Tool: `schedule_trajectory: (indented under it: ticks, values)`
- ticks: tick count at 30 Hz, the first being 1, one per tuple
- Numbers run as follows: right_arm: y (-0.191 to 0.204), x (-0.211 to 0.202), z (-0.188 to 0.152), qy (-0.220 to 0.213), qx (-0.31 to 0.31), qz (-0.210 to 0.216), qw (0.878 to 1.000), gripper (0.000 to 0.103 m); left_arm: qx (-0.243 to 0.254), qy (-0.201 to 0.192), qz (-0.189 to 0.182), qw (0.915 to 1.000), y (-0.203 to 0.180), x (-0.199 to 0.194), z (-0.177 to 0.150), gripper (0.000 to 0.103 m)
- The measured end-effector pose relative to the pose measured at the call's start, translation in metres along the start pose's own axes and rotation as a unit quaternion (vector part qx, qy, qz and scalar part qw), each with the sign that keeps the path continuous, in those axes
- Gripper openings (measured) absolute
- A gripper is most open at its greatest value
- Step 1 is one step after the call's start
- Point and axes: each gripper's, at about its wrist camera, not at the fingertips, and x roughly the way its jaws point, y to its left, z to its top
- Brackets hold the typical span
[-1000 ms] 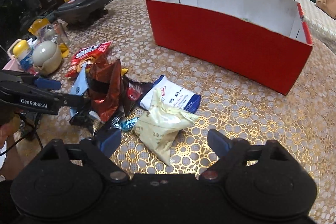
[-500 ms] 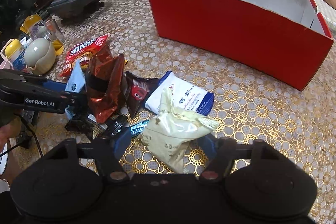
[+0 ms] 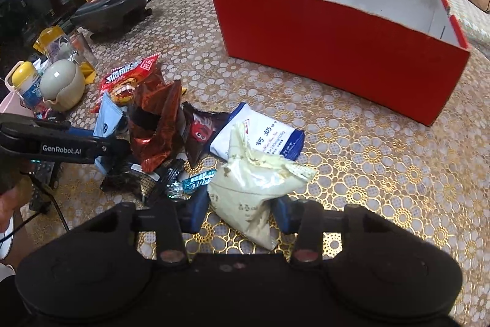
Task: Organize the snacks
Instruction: 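Grasp the cream bag with the right gripper while the left gripper grasps the light blue packet, then carry both packets into the red box and open both grippers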
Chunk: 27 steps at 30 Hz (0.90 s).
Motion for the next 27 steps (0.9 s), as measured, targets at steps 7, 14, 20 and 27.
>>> schedule_trajectory:
  ticks: [7, 14, 20, 27]
  values:
    - [-0.005, -0.025, 0.001, -0.022, 0.006, 0.004, 1.0, 0.043, -0.013, -0.021, 0.007, 0.9997, -0.008, -0.029, 0.0, 0.048]
    - [-0.011, -0.056, 0.008, -0.049, 0.007, 0.009, 0.999, 0.043, -0.001, -0.052, 0.006, 0.9986, -0.036, -0.067, 0.009, 0.048]
    - [-0.022, -0.085, 0.021, -0.082, 0.004, 0.009, 0.997, 0.043, 0.019, -0.091, -0.002, 0.9957, -0.067, -0.098, 0.026, 0.048]
    - [-0.04, -0.114, 0.048, -0.124, -0.016, -0.01, 0.992, 0.043, 0.051, -0.123, -0.007, 0.991, -0.115, -0.12, 0.06, 0.048]
